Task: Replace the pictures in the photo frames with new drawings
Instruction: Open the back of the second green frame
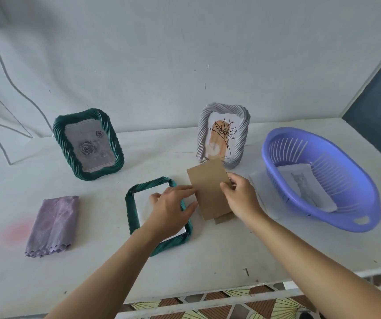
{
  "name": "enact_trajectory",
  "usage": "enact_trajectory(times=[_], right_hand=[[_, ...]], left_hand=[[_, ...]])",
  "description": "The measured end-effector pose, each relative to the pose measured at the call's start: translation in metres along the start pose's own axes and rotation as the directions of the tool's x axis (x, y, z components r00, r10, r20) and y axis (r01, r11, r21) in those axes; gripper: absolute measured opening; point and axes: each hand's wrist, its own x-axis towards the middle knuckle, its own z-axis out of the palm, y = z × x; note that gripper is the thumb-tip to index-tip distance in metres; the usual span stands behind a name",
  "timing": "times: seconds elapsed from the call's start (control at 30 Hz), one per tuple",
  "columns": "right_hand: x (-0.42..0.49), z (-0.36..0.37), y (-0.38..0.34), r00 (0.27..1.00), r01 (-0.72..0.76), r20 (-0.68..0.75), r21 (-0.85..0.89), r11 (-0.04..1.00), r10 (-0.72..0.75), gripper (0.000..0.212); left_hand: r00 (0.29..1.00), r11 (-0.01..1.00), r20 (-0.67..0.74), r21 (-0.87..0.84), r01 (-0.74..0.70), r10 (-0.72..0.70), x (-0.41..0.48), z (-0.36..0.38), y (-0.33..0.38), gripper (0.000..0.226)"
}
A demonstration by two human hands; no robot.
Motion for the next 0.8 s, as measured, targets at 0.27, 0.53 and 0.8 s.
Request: enact_trajectory(times=[0.27, 0.53, 0.8], right_hand=[[0.002, 0.007, 0.009, 0.995, 0.073, 0.089, -0.418, 0.905, -0.039, 0.053], [-0.007, 0.009, 0.013, 0.989, 0.146, 0.074, -0.549, 0.823, -0.127, 0.038], [-0.017, 0.013, 0.013, 0.955, 0.261, 0.04, -0.579, 0.773, -0.294, 0.028]], left_hand=[[0.994, 0.971, 0.024, 0.211, -0.113, 0.11, 0.002, 0.012, -0.012, 0.033], [0.988, 0.964, 0.032, 0.219, -0.153, 0.15, -0.002, 0.012, -0.017, 0.037], [0.921, 0.988, -0.359, -0.04, 0.149, -0.154, -0.031, -0.013, -0.041, 0.028]])
